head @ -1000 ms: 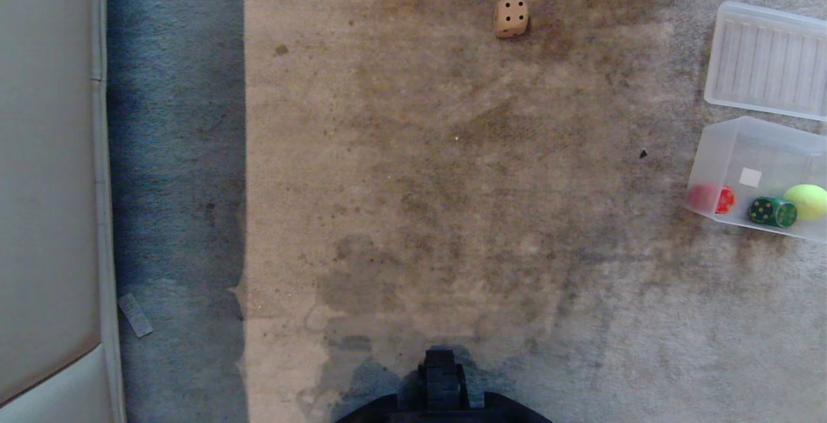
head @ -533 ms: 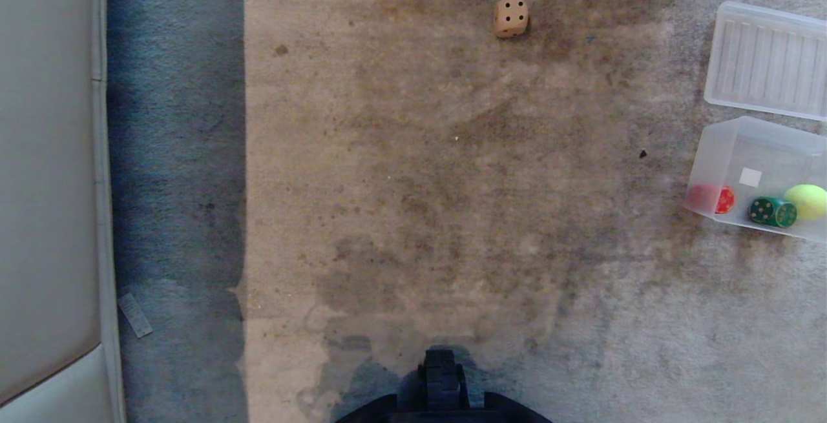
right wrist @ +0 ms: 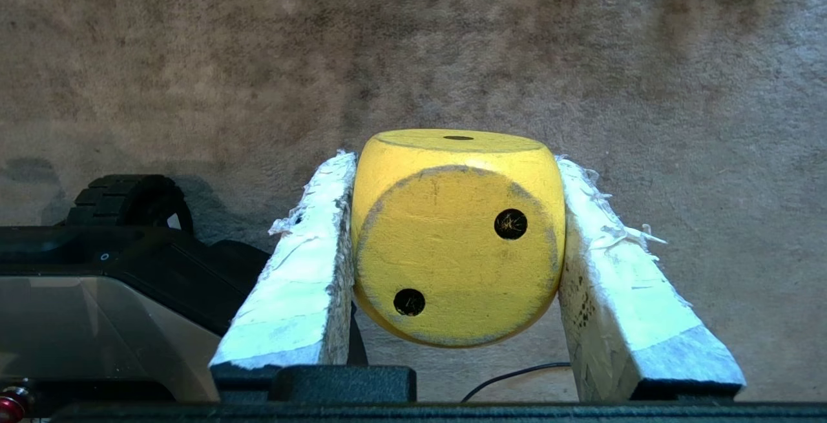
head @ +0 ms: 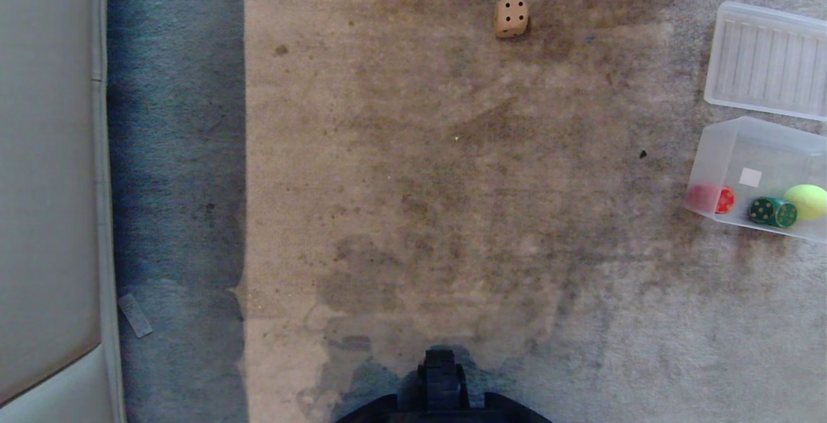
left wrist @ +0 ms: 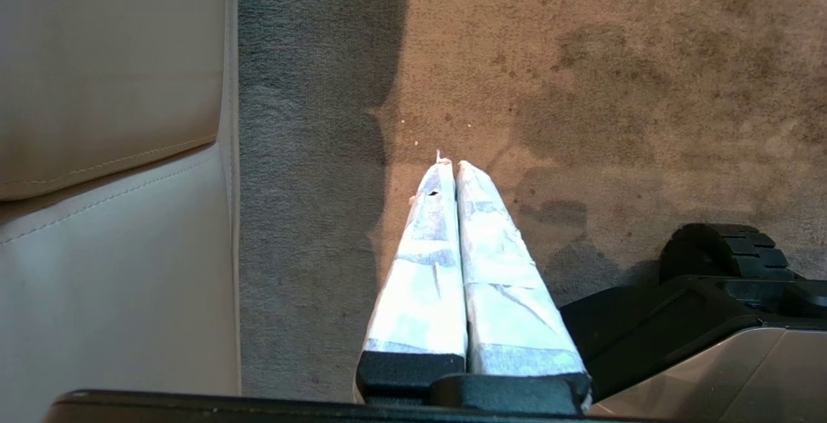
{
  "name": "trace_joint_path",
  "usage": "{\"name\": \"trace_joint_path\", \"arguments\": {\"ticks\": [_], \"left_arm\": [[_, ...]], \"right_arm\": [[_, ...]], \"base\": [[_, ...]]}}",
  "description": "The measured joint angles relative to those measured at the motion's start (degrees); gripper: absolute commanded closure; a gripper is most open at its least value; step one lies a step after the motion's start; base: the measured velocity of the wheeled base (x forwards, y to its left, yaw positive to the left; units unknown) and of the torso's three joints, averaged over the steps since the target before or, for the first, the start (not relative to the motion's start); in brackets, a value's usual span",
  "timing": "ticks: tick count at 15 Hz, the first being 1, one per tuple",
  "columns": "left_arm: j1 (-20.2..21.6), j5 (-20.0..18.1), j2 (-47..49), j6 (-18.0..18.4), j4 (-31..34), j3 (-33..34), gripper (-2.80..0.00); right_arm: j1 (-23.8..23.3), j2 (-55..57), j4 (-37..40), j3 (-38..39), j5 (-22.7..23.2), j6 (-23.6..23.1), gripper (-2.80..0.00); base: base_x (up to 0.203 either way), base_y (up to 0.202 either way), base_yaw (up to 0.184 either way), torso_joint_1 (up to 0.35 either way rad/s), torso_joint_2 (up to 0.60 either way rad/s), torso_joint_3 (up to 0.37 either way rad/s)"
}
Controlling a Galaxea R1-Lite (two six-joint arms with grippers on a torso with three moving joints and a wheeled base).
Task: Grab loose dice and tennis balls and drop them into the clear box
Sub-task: Put the toys in the box
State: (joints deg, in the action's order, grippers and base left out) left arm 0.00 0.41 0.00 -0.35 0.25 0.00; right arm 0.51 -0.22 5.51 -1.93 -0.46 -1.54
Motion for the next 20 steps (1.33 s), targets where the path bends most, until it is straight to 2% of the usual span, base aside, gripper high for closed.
{"name": "trace_joint_path", "arguments": {"ticks": [8,15,20], "left_arm": [[0.0,0.0,0.0,0.0,0.0,0.0,0.00],[0.0,0.0,0.0,0.0,0.0,0.0,0.00],[0.0,0.0,0.0,0.0,0.0,0.0,0.00]], "right_arm": [[0.0,0.0,0.0,0.0,0.4,0.1,0.00],[0.0,0.0,0.0,0.0,0.1,0.2,0.00],[0.0,0.1,0.0,0.0,0.1,0.2,0.00]], "base": [[-0.001,0.000,-0.007,0.000,0.00,0.000],[-0.001,0.005,-0.140,0.003,0.00,0.001],[0.000,0.002,-0.015,0.000,0.00,0.000]]}}
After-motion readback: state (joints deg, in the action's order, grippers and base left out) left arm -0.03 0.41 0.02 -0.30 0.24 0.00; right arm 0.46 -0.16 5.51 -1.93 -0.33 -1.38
